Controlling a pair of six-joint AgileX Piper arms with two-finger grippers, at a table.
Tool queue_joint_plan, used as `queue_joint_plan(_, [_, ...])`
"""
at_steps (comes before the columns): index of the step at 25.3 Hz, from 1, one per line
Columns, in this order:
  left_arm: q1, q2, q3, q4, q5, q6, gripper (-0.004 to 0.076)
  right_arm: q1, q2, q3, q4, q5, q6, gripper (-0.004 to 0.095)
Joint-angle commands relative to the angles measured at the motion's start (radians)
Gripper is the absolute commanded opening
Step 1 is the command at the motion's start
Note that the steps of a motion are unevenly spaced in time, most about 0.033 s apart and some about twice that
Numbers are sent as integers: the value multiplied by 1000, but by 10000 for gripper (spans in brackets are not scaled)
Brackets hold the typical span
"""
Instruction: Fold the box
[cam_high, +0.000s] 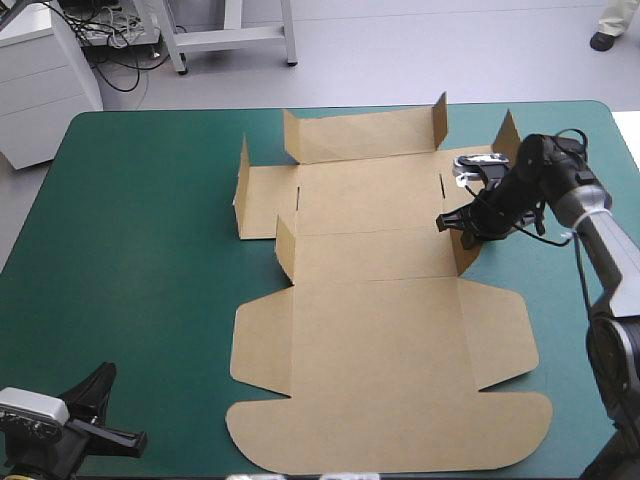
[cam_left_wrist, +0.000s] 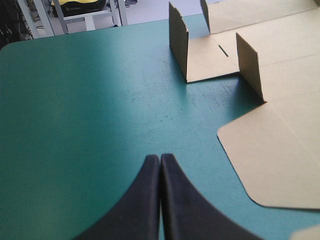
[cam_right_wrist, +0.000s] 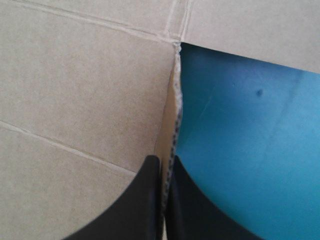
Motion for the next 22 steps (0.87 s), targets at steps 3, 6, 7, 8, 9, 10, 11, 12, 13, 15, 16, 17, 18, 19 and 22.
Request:
queue_joint_plan(3, [3, -12, -24, -4, -71, -10, -32, 115, 91, -308, -58, 65, -142, -23])
queue_joint_plan(6, [3, -12, -24, -4, -71, -10, -32, 213, 147, -425, -88, 65, -286, -23])
queue_joint_plan(7, [3, -12, -24, -4, -71, -10, -32, 232, 154, -438, -97, 65, -315, -23])
queue_joint_plan(8, [3, -12, -24, -4, -71, -10, -32, 261, 163, -456, -118, 65, -357, -23])
queue_joint_plan(9, [3, -12, -24, -4, -71, -10, -32, 280, 167, -466, -133, 65, -384, -23])
queue_joint_plan(10, [3, -12, -24, -4, -71, -10, -32, 304, 173, -473, -155, 65, -423, -23])
queue_joint_plan(11, [3, -12, -24, -4, -71, -10, -32, 327, 178, -483, -178, 65, -468, -23])
queue_joint_plan(12, [3, -12, -24, -4, -71, -10, -32, 347, 180, -485, -199, 53, -509, -23])
queue_joint_plan(13, [3, -12, -24, -4, -71, -10, -32, 361, 183, -485, -214, 41, -539, -23])
queue_joint_plan(15, [3, -12, -24, -4, -71, -10, -32, 383, 187, -493, -241, 15, -602, -23])
queue_joint_plan(16, [3, -12, -24, -4, -71, -10, -32, 391, 192, -495, -241, 0, -629, -23])
queue_joint_plan(17, [3, -12, -24, -4, -71, -10, -32, 394, 192, -496, -241, -16, -674, -23])
queue_joint_plan(18, [3, -12, -24, -4, -71, -10, -32, 398, 196, -496, -222, -36, -744, -24])
queue_joint_plan(19, [3, -12, -24, -4, -71, -10, -32, 398, 198, -496, -219, -45, -777, -23])
queue_joint_plan(22, [3, -12, -24, -4, -71, -10, -32, 402, 207, -498, -211, -67, -873, -23])
